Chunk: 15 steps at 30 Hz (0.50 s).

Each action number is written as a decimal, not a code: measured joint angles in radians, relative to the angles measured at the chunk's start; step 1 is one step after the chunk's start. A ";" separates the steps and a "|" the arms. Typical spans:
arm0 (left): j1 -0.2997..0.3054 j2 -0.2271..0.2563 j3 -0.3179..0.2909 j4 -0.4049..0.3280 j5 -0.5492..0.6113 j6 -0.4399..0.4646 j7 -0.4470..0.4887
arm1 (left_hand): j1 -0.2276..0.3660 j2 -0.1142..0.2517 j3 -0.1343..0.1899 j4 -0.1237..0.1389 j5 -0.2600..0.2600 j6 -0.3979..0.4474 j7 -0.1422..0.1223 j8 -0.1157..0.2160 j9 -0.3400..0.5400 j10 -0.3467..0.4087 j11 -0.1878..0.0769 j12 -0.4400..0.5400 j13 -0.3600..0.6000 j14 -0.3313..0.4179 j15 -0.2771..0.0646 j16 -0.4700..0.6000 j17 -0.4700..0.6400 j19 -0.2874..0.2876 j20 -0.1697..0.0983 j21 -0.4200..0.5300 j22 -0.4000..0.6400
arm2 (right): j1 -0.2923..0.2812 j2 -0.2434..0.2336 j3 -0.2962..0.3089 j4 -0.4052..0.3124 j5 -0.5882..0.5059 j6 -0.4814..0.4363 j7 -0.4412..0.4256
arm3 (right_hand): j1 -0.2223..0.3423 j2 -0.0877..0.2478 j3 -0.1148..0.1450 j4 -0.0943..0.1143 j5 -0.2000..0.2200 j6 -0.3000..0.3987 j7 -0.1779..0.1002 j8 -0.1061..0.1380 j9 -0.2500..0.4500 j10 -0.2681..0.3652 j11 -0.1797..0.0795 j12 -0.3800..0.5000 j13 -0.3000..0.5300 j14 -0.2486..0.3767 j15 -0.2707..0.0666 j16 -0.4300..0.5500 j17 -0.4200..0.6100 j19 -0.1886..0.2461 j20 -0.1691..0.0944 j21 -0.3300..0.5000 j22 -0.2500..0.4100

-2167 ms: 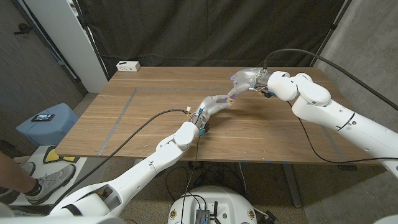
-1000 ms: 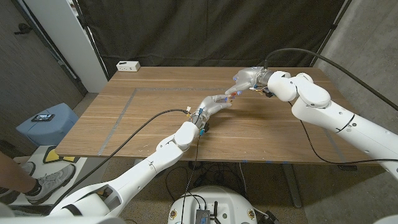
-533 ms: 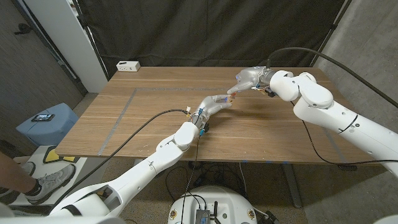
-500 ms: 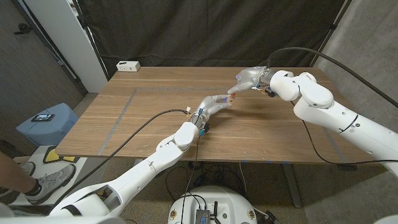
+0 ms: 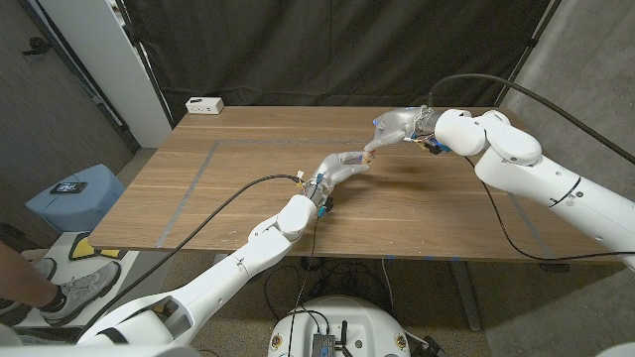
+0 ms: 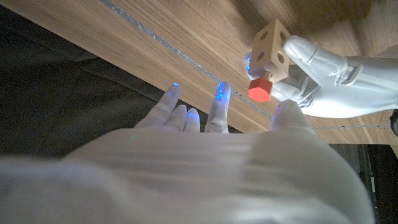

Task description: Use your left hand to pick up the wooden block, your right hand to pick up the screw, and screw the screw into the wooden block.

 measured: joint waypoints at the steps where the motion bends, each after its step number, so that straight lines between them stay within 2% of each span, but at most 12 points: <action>1: 0.000 0.000 0.000 0.000 0.000 0.000 0.000 | 0.000 0.000 0.000 0.000 0.000 0.000 0.000 0.000 0.000 0.000 0.000 0.000 0.000 0.000 0.000 0.000 0.000 0.000 0.000 0.000 0.000 | 0.001 -0.001 0.000 0.000 0.000 0.000 0.000 | 0.004 0.004 0.004 -0.004 -0.003 -0.005 0.002 -0.005 0.000 -0.009 0.001 0.000 0.000 -0.009 0.001 0.000 0.000 -0.004 0.004 0.000 0.000; 4: 0.000 0.000 0.000 0.000 0.000 0.001 -0.001 | 0.000 0.000 0.000 0.000 0.000 0.000 0.000 0.000 0.000 0.000 0.000 0.000 0.000 0.000 0.000 0.000 0.000 0.000 0.000 0.000 0.000 | 0.005 -0.007 0.001 -0.001 0.000 0.000 0.000 | 0.026 0.010 0.012 -0.020 -0.017 -0.034 0.002 -0.024 0.000 -0.033 -0.003 0.000 0.000 -0.017 0.009 0.000 0.000 -0.011 0.010 0.000 0.000; 6: 0.000 0.000 0.000 0.000 -0.001 0.002 -0.001 | 0.000 0.000 0.000 0.000 0.000 -0.002 0.001 0.000 0.000 0.000 0.000 0.000 0.000 0.000 0.000 0.000 0.000 0.000 0.000 0.000 0.000 | 0.006 -0.009 0.002 -0.001 0.000 0.000 0.000 | 0.040 0.010 0.020 -0.028 -0.019 -0.049 0.003 -0.033 0.000 -0.037 -0.005 0.000 0.000 -0.021 0.008 0.000 0.000 -0.016 0.005 0.000 0.000; 9: 0.001 0.000 -0.001 -0.001 -0.001 0.002 -0.001 | 0.000 0.000 0.000 0.000 0.000 -0.002 0.001 0.000 0.000 0.000 0.000 0.000 0.000 0.000 0.000 0.000 0.000 0.000 0.000 0.000 0.000 | 0.008 -0.014 0.004 -0.001 0.000 0.000 0.000 | 0.053 0.013 0.023 -0.039 -0.026 -0.058 -0.001 -0.040 0.000 -0.050 -0.008 0.000 0.000 -0.027 0.008 0.000 0.000 -0.021 0.011 0.000 0.000; 10: 0.001 0.000 -0.001 -0.001 -0.001 0.002 -0.001 | 0.000 0.000 0.000 0.000 -0.001 -0.002 0.001 0.000 0.000 0.000 0.000 0.000 0.000 0.000 0.000 0.000 0.000 0.000 0.000 0.000 0.000 | 0.009 -0.015 0.004 -0.001 0.038 0.029 0.011 | 0.062 0.013 0.028 -0.043 -0.026 -0.063 0.001 -0.042 0.000 -0.051 -0.006 0.000 0.000 -0.027 0.008 0.000 0.000 -0.021 0.011 0.000 0.000; 15: 0.001 0.000 -0.001 -0.001 -0.001 0.002 -0.001 | 0.000 0.000 0.000 0.000 -0.001 -0.002 0.001 -0.002 0.000 0.000 0.000 0.000 0.000 0.000 0.000 0.000 0.000 0.000 0.000 0.000 0.000 | 0.014 -0.020 0.004 -0.001 0.044 0.036 0.012 | 0.108 0.016 0.050 -0.065 -0.026 -0.074 -0.010 -0.053 0.000 -0.068 -0.011 0.000 0.000 -0.036 0.007 0.000 0.000 -0.029 0.010 0.000 0.000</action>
